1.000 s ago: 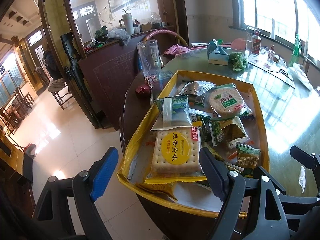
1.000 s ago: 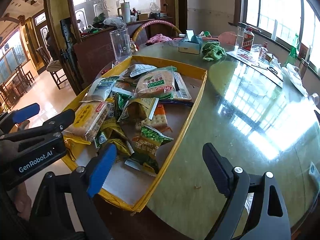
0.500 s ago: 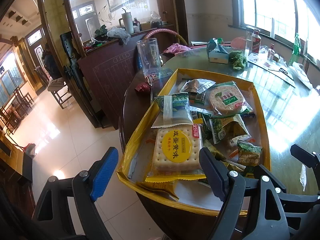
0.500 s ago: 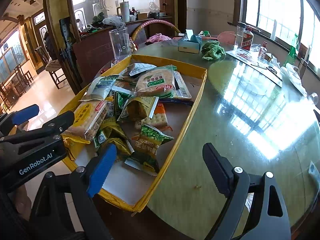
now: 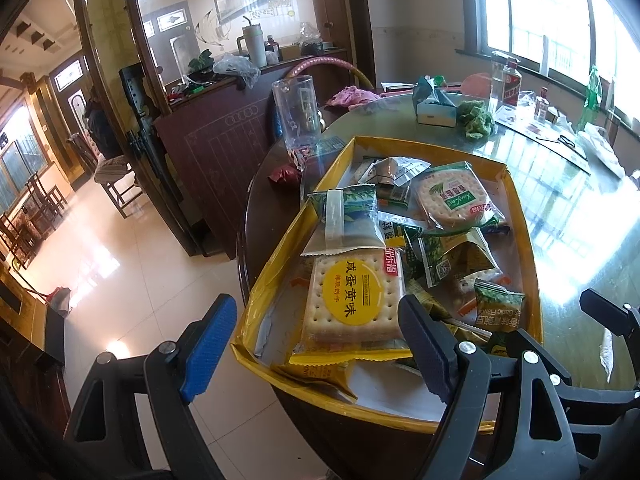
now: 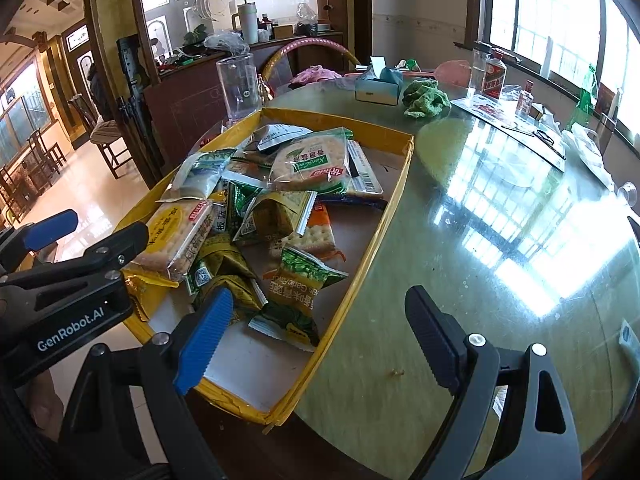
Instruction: Organize snacks
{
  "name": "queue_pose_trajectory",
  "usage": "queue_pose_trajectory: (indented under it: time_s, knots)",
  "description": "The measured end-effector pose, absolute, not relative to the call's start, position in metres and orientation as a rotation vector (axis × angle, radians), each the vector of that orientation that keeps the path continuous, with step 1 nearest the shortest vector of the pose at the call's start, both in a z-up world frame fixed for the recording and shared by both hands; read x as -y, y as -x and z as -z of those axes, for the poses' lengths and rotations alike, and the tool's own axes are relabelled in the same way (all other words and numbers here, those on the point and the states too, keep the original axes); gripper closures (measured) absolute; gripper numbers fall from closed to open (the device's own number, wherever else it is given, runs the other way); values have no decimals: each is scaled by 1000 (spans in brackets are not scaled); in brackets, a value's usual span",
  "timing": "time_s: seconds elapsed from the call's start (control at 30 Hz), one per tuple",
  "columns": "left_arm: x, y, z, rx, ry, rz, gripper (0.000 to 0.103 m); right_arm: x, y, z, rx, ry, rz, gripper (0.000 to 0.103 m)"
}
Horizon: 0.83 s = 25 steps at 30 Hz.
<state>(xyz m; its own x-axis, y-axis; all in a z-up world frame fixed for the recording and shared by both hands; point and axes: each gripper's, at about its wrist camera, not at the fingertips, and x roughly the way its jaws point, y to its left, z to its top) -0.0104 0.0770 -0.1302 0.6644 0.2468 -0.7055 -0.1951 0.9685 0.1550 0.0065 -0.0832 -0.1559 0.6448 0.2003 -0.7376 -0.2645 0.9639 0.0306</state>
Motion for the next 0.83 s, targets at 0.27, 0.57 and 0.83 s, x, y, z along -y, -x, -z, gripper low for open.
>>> queue_pose_trajectory:
  time_s: [0.27,0.57,0.83]
  knots:
    - [-76,10,131,-810,-69,-247,20,84,-7,157,-830,83,-262,15]
    - [-78,8,135,-816,-67,-239,20,83,-8,159,-834,79,-242,15]
    - [-81,7,134,-791,-61,-221,20,83,-9,158,-830,72,-227,15]
